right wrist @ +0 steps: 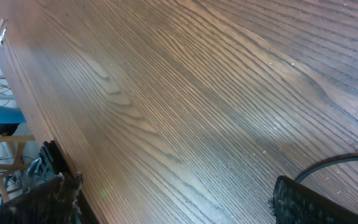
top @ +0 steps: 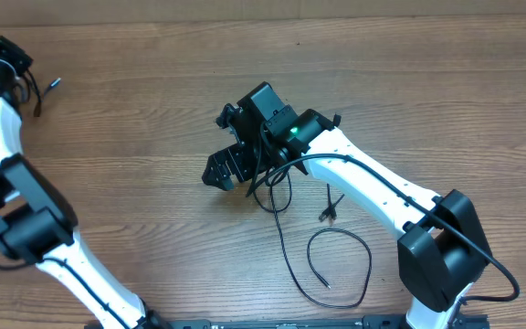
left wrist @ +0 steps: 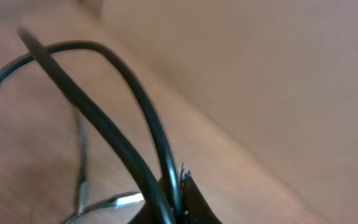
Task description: Untangle cables
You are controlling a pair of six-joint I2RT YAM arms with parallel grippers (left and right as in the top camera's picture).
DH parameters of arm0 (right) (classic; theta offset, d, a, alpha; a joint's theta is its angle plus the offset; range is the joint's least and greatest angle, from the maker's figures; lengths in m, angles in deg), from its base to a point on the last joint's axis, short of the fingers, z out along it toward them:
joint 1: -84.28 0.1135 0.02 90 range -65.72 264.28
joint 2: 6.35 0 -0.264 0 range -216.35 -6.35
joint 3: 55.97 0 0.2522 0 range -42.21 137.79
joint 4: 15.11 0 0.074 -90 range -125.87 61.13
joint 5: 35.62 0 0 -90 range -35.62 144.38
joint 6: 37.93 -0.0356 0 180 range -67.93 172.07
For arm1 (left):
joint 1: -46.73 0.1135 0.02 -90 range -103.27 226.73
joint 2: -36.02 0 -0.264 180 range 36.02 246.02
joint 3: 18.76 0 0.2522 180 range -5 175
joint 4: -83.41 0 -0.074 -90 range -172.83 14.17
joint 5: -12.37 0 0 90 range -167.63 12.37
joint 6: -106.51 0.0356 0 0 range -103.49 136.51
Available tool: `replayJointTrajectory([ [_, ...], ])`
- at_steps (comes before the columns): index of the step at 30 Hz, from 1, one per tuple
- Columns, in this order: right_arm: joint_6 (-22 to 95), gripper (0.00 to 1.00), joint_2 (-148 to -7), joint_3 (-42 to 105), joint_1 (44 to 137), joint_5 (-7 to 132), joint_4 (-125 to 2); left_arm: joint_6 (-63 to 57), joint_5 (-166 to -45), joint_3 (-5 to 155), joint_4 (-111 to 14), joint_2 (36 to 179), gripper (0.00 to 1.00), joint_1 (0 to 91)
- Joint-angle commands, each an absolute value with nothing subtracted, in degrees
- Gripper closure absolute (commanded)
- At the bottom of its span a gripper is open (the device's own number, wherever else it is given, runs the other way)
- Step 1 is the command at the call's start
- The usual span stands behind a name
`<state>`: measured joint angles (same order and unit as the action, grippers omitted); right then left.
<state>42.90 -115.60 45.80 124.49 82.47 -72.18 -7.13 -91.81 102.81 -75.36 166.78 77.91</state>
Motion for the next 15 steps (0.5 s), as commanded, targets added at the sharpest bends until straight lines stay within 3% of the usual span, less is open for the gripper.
replayJointTrajectory([
  [1, 43.0, 0.0, -115.9, 45.9, 124.6, 82.3, -72.1, -3.9, -84.0, 107.3, -71.9, 172.1, 0.89, 76.9],
  [5, 43.0, 0.0, -115.9, 45.9, 124.6, 82.3, -72.1, -2.7, -83.6, 107.4, -67.8, 175.6, 0.76, 76.8],
  [9, 43.0, 0.0, -115.9, 45.9, 124.6, 82.3, -72.1, 0.4, -83.6, 108.0, -63.4, 175.3, 0.42, 75.9],
  [13, 43.0, 0.0, -115.9, 45.9, 124.6, 82.3, -72.1, 3.7, -78.5, 113.4, -52.6, 173.7, 0.0, 74.8],
  [15, 43.0, 0.0, -115.9, 45.9, 124.6, 82.2, -72.1, 3.7, -75.9, 118.1, -45.3, 173.3, 0.0, 74.3],
])
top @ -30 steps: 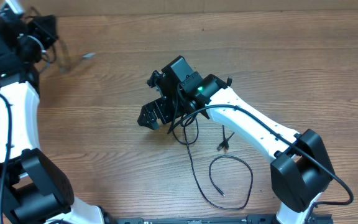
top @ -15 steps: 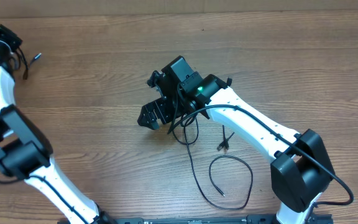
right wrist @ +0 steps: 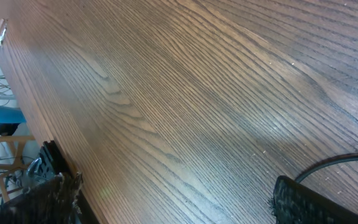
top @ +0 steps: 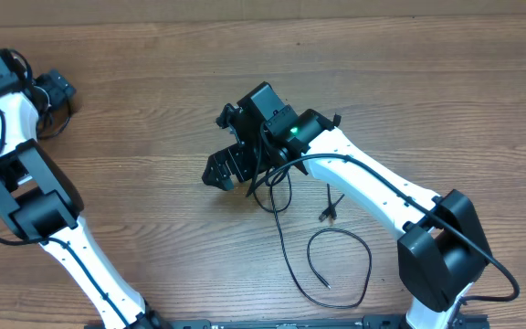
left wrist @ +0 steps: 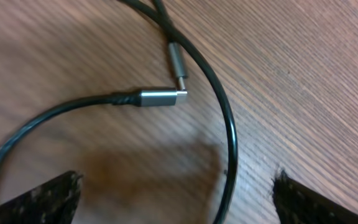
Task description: Untangle cables
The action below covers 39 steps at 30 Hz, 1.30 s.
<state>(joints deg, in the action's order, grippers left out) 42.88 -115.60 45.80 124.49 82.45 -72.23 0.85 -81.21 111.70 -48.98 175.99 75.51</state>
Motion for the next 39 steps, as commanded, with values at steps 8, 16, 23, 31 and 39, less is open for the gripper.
replayJointTrajectory([
  [8, 43.0, 0.0, -115.9, 45.9, 124.6, 82.3, -72.1, 1.2, -75.7, 137.5, -15.8, 173.3, 0.0, 73.4],
  [16, 43.0, 0.0, -115.9, 45.9, 124.6, 82.3, -72.1, 1.1, -81.1, 150.1, 2.3, 171.5, 0.0, 73.0],
  [23, 43.0, 0.0, -115.9, 45.9, 124.6, 82.3, -72.1, 1.1, -92.5, 154.9, 7.3, 163.6, 0.01, 73.1],
  [31, 43.0, 0.0, -115.9, 45.9, 124.6, 82.3, -72.1, 2.3, -92.5, 155.0, 7.7, 150.8, 0.0, 71.9],
  [39, 43.0, 0.0, -115.9, 45.9, 124.6, 82.3, -72.1, 2.1, -92.2, 155.0, 12.2, 144.5, 0.0, 70.5],
])
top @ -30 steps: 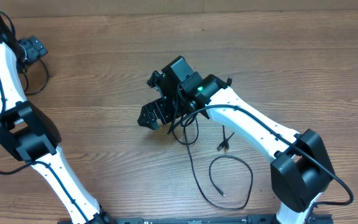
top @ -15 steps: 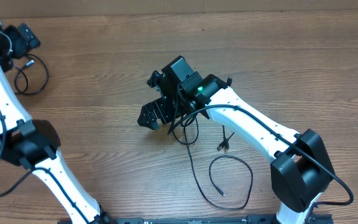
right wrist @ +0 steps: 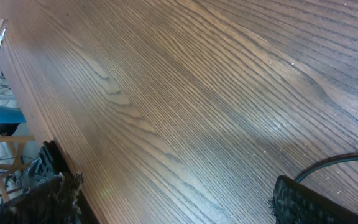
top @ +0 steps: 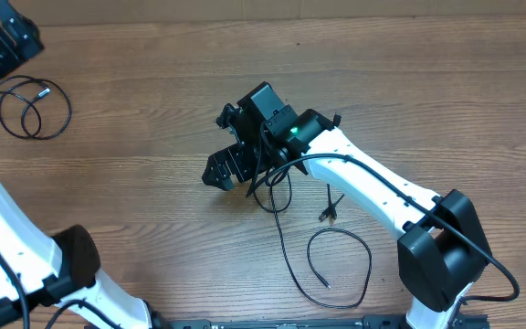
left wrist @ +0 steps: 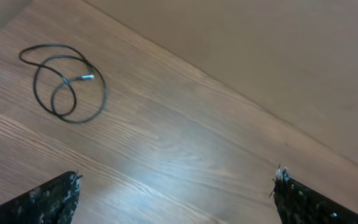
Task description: Untangle cables
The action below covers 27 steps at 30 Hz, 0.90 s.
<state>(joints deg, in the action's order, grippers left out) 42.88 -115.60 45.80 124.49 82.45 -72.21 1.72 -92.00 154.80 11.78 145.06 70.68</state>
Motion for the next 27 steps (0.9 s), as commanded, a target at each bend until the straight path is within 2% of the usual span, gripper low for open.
replayJointTrajectory([
  [1, 43.0, 0.0, -115.9, 45.9, 124.6, 82.3, -72.1, 2.1, -92.3, 155.0, 12.5, 143.9, 0.01, 70.5],
  [16, 43.0, 0.0, -115.9, 45.9, 124.6, 82.2, -70.3, 3.7, -92.3, 152.2, 14.0, 132.3, 0.0, 70.2],
  [21, 44.6, 0.0, -115.9, 45.9, 124.6, 82.5, -70.4, 3.6, -91.6, 140.0, 13.2, 127.3, 0.0, 69.9],
  [27, 44.8, 0.0, -114.3, 45.9, 122.1, 82.5, -77.5, 3.6, -91.7, 115.4, 2.7, 115.6, 0.0, 69.9],
])
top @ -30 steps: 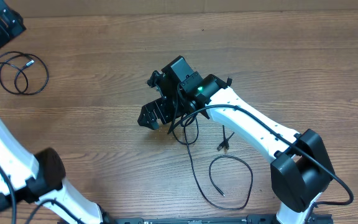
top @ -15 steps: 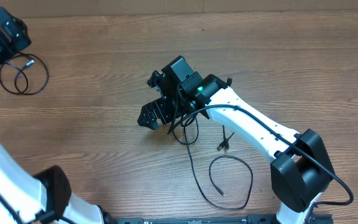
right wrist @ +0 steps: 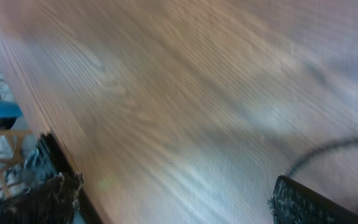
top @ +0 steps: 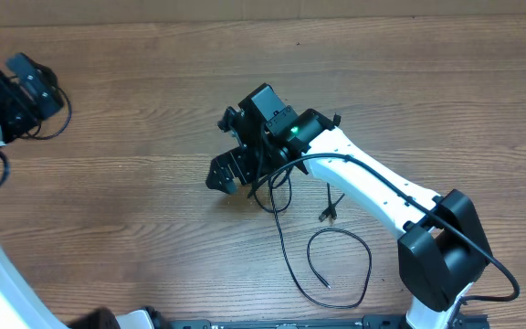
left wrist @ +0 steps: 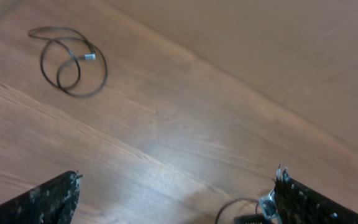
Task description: Untangle cables
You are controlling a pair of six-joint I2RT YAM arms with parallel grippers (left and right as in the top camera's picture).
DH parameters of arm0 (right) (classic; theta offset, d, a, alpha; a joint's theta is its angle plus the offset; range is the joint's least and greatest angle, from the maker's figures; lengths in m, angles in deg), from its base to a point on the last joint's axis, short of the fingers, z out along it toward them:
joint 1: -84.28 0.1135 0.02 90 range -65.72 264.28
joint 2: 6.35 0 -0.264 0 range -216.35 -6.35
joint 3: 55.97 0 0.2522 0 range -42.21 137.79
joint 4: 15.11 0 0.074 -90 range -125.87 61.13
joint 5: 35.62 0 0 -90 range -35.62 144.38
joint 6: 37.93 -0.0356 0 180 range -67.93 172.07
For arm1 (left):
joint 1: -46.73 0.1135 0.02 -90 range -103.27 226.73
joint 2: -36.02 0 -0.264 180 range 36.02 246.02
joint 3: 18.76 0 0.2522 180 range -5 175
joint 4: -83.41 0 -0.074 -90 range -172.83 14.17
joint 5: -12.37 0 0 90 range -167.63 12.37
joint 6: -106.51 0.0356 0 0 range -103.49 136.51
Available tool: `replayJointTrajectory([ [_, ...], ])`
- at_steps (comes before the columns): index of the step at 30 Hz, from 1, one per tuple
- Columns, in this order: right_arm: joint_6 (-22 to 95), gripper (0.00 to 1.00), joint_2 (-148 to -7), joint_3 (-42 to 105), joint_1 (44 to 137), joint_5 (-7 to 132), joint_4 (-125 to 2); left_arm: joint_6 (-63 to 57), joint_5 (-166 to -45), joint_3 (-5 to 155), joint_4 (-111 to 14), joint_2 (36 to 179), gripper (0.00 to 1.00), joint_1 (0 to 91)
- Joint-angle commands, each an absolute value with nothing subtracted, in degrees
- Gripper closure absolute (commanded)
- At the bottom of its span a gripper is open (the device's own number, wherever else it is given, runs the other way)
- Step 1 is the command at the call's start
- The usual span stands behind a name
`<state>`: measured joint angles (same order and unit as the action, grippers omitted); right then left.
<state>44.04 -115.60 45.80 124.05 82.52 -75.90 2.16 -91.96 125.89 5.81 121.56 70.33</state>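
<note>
A thin black cable (left wrist: 73, 61) with a silver plug lies coiled by itself at the table's far left. In the overhead view my left gripper (top: 27, 91) hangs over it and hides most of it. In the left wrist view that gripper (left wrist: 179, 202) is open, high above the wood, with nothing between its fingers. A second black cable (top: 286, 256) runs from under my right gripper (top: 225, 171) down to a loose loop near the front edge. In the right wrist view the right gripper (right wrist: 179, 199) is open and low over the table, a strand of cable (right wrist: 328, 152) beside its right finger.
The wooden table (top: 135, 228) carries nothing else. A small black forked plug (top: 329, 212) of the second cable lies right of its strand. The white right arm (top: 382, 192) spans the table's right half, and a beige wall borders the far edge.
My left gripper has moved from the far left corner rightward to a spot over the coiled cable. The right wrist view is now blurred, and the right gripper stands almost where it was.
First my left gripper held a black cable at the far left, clear of the other. Then it stood open just above that cable lying on the wood. Later it was raised in the corner, the coil lying free. Now it hangs over the coil. The right gripper stayed open mid-table.
</note>
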Motion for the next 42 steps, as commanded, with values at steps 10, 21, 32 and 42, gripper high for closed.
replayJointTrajectory([
  [10, 44.6, 0.0, -101.6, 45.9, 106.1, 82.4, -89.5, 2.1, -110.1, 54.2, -31.5, 89.0, 0.0, 67.2],
  [21, 38.3, 0.0, -94.0, 45.9, 86.5, 78.4, -102.7, -1.6, -97.7, 43.4, -46.9, 97.7, 0.0, 37.1],
  [32, 38.6, 0.0, -94.1, 45.9, 82.0, 78.3, -107.5, -4.5, -84.7, 43.4, -69.0, 119.0, 0.0, 11.3],
  [42, 38.6, 0.0, -94.1, 45.9, 82.0, 78.4, -107.4, -6.1, -82.6, 43.4, -76.7, 131.2, 0.04, 7.7],
])
